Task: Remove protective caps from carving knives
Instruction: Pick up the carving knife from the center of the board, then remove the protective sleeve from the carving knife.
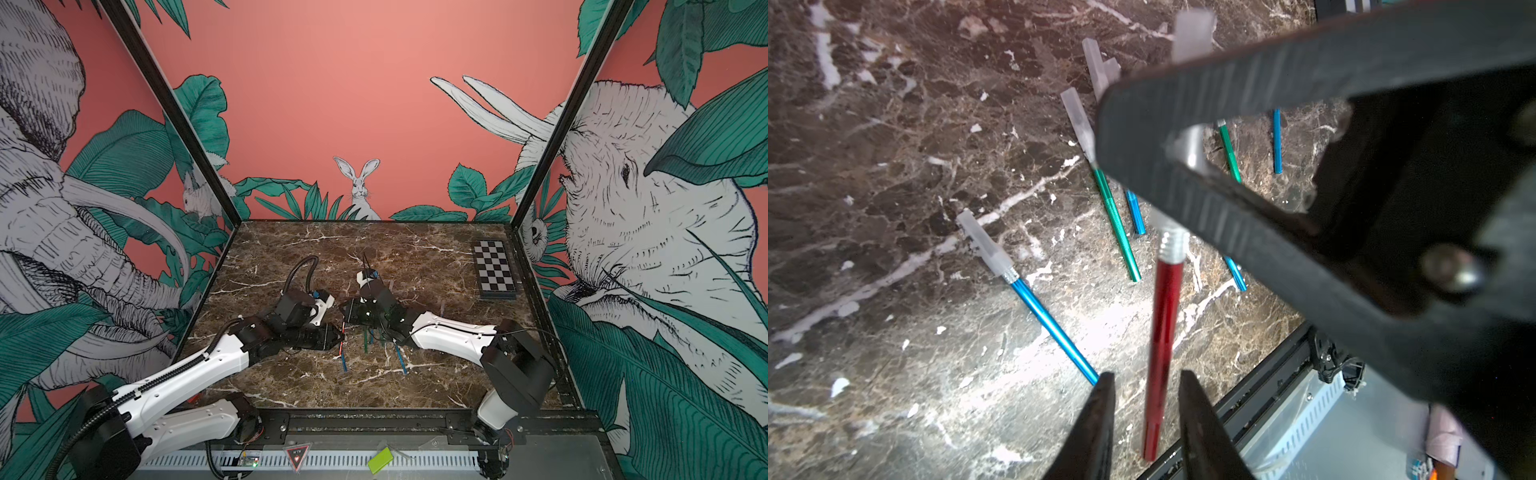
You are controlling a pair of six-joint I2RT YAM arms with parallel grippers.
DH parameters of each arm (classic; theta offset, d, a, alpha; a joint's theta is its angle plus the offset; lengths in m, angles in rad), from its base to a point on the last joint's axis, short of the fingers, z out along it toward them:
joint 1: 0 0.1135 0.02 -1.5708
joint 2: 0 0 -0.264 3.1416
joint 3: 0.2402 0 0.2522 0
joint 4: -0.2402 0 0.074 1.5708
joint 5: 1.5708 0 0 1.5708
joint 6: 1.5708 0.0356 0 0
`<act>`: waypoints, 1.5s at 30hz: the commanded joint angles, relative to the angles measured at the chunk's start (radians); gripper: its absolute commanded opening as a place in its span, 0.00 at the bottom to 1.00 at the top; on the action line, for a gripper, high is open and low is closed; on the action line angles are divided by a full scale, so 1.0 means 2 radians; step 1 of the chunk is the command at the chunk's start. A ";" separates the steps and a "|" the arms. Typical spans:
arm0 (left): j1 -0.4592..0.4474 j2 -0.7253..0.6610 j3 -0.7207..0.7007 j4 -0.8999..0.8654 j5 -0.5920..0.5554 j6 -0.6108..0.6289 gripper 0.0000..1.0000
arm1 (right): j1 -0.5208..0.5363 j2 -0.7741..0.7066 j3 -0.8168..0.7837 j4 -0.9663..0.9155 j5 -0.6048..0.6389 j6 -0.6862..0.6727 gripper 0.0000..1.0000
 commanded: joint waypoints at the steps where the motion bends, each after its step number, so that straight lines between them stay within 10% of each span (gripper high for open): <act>1: -0.003 0.005 -0.002 0.014 0.003 -0.005 0.28 | 0.006 -0.014 -0.008 0.015 0.012 0.010 0.00; 15: -0.003 0.006 -0.013 0.036 0.011 -0.022 0.14 | 0.008 -0.032 -0.026 0.024 0.051 0.039 0.00; 29: -0.003 0.018 -0.022 0.058 0.044 -0.023 0.33 | 0.008 -0.039 -0.027 0.028 0.056 0.045 0.00; 45: -0.005 0.017 -0.018 0.046 0.034 -0.022 0.00 | 0.010 -0.040 -0.028 0.033 0.054 0.053 0.00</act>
